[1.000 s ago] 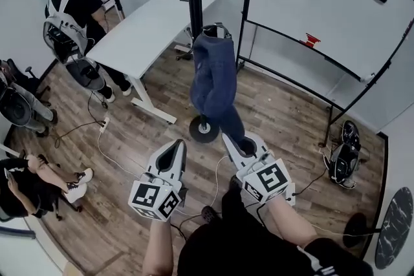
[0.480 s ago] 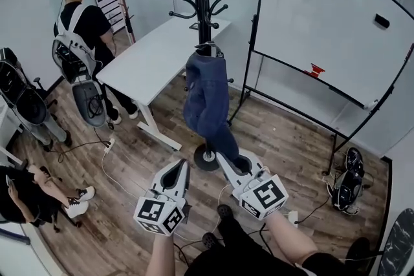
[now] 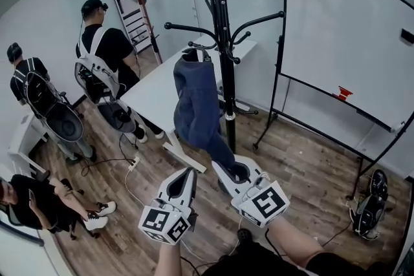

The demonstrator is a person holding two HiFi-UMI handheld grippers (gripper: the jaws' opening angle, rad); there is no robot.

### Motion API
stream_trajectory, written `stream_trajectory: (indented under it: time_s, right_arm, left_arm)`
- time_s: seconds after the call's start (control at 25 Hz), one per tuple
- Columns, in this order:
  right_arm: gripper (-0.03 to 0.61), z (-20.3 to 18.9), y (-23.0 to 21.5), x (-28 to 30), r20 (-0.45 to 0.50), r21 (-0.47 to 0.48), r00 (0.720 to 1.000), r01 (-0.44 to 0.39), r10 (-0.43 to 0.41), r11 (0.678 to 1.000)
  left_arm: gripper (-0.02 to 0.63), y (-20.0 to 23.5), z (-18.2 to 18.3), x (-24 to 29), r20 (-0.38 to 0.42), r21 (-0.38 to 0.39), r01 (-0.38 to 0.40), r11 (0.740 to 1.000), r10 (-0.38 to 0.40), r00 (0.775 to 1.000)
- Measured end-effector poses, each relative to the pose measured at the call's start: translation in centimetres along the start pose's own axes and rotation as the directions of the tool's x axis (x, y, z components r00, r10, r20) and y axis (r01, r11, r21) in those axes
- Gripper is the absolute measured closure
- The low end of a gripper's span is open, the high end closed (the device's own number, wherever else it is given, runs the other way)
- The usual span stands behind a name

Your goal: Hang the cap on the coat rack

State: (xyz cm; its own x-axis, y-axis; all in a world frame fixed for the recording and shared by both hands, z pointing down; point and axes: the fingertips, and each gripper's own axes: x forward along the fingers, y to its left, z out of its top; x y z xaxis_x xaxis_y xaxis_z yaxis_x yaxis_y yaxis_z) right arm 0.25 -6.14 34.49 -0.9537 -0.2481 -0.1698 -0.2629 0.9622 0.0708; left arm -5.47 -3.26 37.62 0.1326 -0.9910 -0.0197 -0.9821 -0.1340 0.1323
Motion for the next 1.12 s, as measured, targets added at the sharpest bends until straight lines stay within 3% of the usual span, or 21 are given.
stream_trajectory:
  time_s: [0.24,0.56,0.84,1.12]
  right_arm:
    - [0.535,3.0,-1.7,4.7,0.133,0.0,0.984,-0.12,0.119,0.993]
    - [0.535,5.3,-2.3,9.2,0.202,-0.024,0.954,-0.223,0.223,0.975]
    - [0.535,5.1,-3.4,13.6,0.221,-0.049,0.954,-0.196,0.202,0.979]
    - [0.535,6.2,-5.0,20.6,0.269,-0.118,0.959,-0.056,0.086,0.991]
  left_arm:
    - [0.598,2.9,2.4,3.3,0.038,0.034,-0.076,0.996,0.075,0.996]
    - [0.598,5.8,4.8,4.6,0.077,0.053,-0.157,0.986,0.152,0.985]
    - [0.598,9.4,5.6,6.6,0.098,0.068,-0.119,0.991,0.112,0.989]
    - [0.598,16.0,7.8,10.1,0.125,0.1,0.017,0.995,-0.03,0.992]
